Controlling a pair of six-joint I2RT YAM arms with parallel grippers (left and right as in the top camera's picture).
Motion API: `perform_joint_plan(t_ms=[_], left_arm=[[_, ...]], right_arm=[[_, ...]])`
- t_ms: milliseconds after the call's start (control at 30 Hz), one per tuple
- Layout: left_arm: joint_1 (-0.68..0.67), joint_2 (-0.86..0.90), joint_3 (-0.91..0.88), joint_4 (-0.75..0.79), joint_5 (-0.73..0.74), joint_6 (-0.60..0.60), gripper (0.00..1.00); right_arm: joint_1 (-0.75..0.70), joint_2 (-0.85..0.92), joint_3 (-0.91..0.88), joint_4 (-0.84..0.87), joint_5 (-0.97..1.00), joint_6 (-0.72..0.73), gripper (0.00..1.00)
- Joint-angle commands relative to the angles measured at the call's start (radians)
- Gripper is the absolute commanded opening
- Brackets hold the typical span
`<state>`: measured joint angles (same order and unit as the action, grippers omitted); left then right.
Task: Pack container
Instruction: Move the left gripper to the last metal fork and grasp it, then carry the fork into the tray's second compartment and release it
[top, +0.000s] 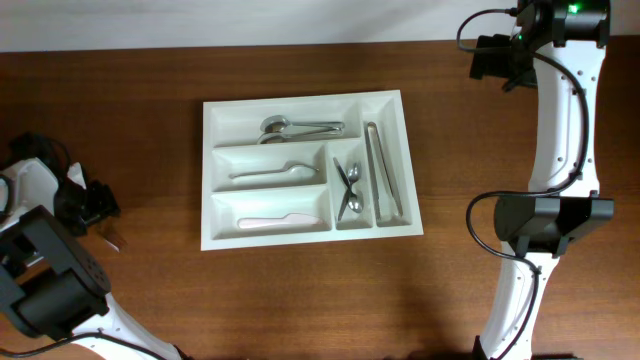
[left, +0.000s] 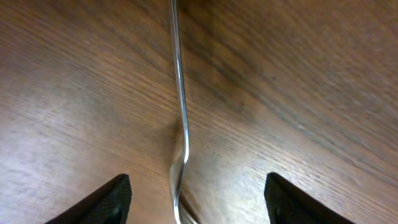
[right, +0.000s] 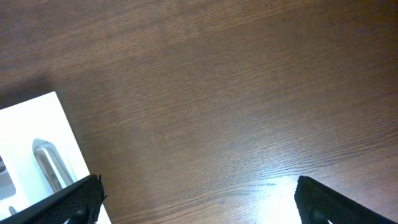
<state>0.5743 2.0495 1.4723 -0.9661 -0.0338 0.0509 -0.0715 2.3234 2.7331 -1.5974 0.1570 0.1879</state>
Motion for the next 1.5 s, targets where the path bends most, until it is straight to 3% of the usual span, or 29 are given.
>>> perform_joint_plan(t_ms=[0, 367, 500, 800, 1000, 1233, 1467], left_arm=[[0.008, -0.015, -0.060, 0.035, -0.016, -0.014, 0.70], [0.008, -0.013, -0.101, 0.087, -0.020, -0.013, 0.44], [0.008, -0.013, -0.101, 0.087, -0.019, -0.013, 0.02], [0.003, -0.019, -0.080, 0.064, -0.005, -0.003, 0.02], [-0.066, -0.085, 0.037, 0.045, 0.135, 0.147, 0.02], [-0.275, -0.159, 0.187, 0.046, 0.360, 0.536, 0.02], [-0.511, -0.159, 0.207, 0.052, 0.454, 0.911, 0.02]], right_arm=[[-0.002, -0.032, 0.019, 0.000, 0.013, 0.012, 0.99], [-0.002, -0.032, 0.019, 0.000, 0.013, 0.012, 0.99], [-0.002, -0.032, 0.019, 0.000, 0.013, 0.012, 0.99], [-0.002, -0.032, 0.019, 0.000, 0.013, 0.012, 0.99], [-0.002, -0.032, 0.019, 0.000, 0.013, 0.012, 0.99], [-0.002, -0.032, 0.019, 0.000, 0.013, 0.012, 0.99], [-0.002, -0.032, 0.019, 0.000, 0.013, 0.012, 0.99]])
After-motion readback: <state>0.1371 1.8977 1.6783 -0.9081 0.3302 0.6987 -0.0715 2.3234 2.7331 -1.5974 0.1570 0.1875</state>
